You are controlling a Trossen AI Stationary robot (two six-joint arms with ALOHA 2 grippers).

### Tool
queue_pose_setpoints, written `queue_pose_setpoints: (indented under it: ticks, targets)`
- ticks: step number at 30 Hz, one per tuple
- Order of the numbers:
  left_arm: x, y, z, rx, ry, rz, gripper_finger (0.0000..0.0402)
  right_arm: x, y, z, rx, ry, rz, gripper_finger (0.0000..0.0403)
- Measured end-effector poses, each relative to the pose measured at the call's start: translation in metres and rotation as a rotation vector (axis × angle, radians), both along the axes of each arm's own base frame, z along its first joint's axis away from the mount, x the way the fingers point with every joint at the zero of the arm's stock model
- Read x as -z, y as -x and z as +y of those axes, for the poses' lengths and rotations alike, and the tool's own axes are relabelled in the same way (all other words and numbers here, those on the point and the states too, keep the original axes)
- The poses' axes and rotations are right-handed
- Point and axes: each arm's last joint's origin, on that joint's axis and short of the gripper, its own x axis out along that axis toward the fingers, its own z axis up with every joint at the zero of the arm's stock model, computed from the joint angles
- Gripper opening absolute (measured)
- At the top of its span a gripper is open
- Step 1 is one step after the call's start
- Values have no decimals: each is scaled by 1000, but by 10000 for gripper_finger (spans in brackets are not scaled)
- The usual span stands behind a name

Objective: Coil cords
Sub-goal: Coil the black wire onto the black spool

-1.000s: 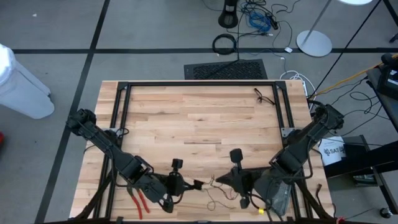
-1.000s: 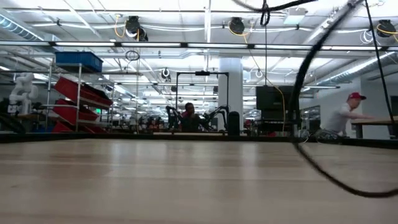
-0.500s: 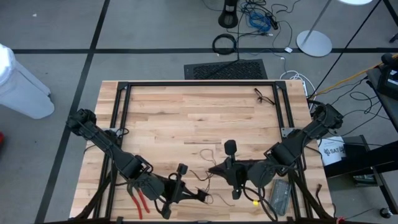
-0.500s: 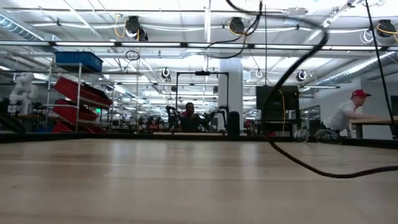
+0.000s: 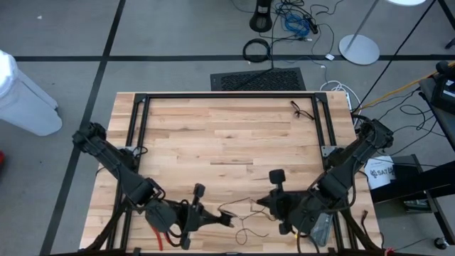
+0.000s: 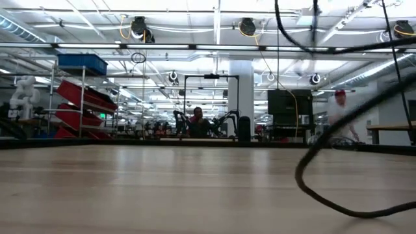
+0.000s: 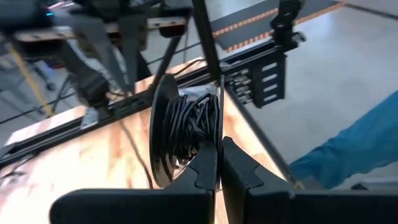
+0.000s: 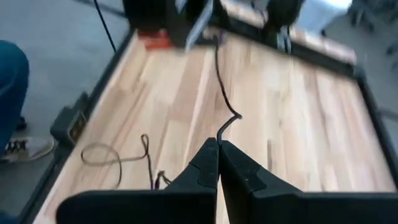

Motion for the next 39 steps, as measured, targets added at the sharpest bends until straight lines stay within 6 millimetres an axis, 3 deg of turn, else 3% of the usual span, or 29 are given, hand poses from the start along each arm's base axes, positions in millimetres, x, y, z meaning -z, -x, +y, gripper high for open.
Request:
queue_pose_setpoints:
  ticks: [11, 20, 27, 33, 39]
  targets:
    - [1, 14, 15, -260, -43, 55, 10, 38, 16, 1, 61, -25, 185, 0]
    - [4, 15, 18, -304, -82, 65, 10, 38, 24, 6, 41, -81, 222, 0]
    - [2, 17, 20, -305, -81, 64, 10, 41, 29, 2, 131, -91, 259, 2]
    - [1, 18, 21, -320, -87, 56, 10, 44, 33, -1, 189, -89, 288, 39]
    - [1, 18, 21, -320, -85, 56, 10, 46, 26, -1, 270, -59, 114, 87]
